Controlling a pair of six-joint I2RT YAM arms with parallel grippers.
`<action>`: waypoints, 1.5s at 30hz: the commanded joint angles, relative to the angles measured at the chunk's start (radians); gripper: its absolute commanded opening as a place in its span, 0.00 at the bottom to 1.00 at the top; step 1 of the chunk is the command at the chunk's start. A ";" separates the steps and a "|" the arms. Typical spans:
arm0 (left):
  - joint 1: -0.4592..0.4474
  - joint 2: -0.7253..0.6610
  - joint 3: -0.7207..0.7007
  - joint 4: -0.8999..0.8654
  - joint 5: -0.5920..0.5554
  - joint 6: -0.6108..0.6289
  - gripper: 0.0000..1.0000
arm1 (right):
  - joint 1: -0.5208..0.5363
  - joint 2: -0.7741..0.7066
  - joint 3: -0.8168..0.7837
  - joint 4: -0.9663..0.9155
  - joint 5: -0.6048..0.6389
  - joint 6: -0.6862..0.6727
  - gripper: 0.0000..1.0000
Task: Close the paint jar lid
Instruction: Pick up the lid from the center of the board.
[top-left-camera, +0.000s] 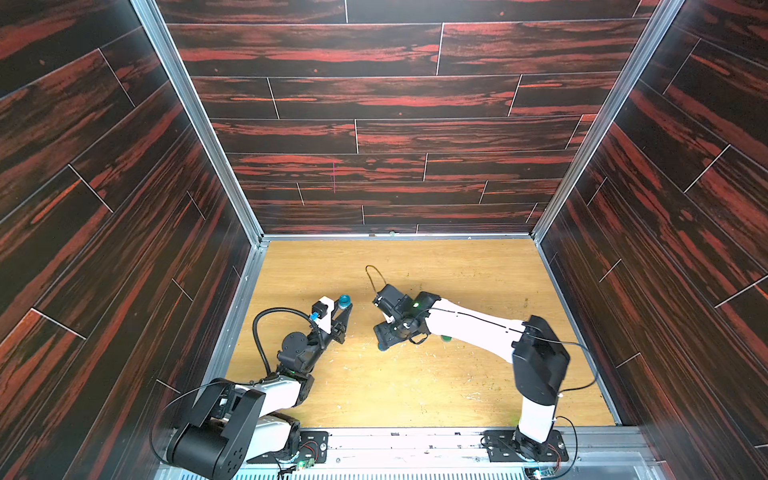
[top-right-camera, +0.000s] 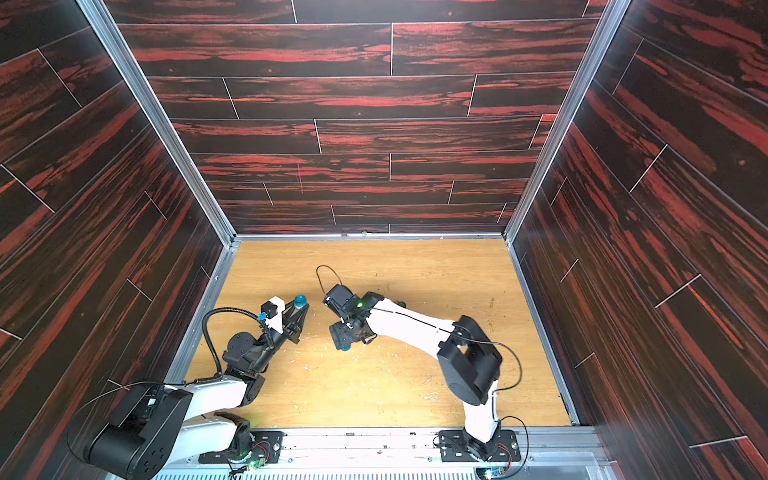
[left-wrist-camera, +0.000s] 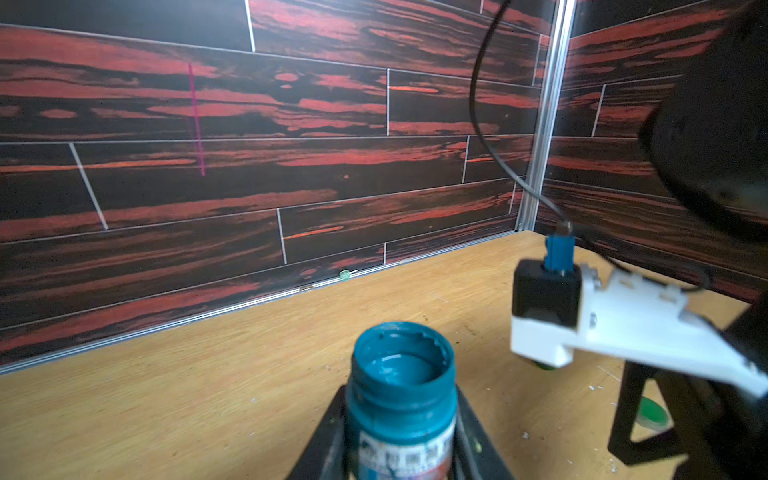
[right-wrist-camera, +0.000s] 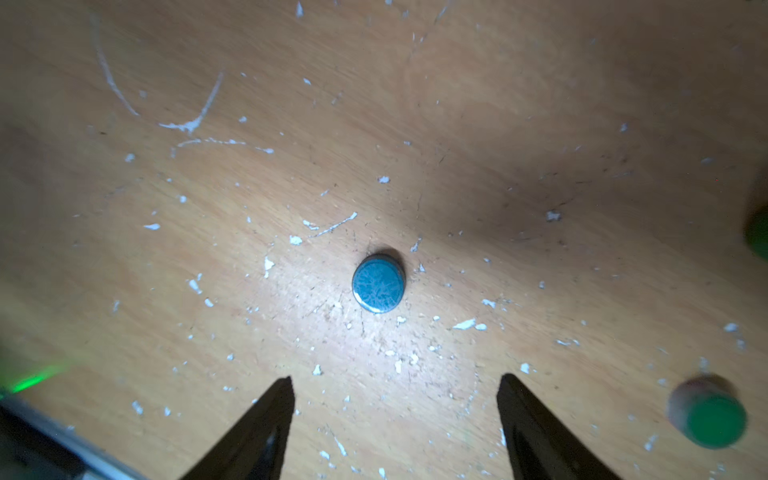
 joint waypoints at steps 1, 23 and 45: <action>0.022 -0.017 -0.016 0.012 -0.009 0.002 0.30 | 0.005 0.041 0.031 0.009 -0.024 0.024 0.78; 0.041 -0.049 -0.015 -0.039 0.006 0.005 0.31 | 0.031 0.209 0.123 -0.035 -0.022 0.051 0.60; 0.041 -0.051 -0.011 -0.048 0.015 0.000 0.31 | 0.031 0.283 0.169 -0.060 -0.001 0.052 0.49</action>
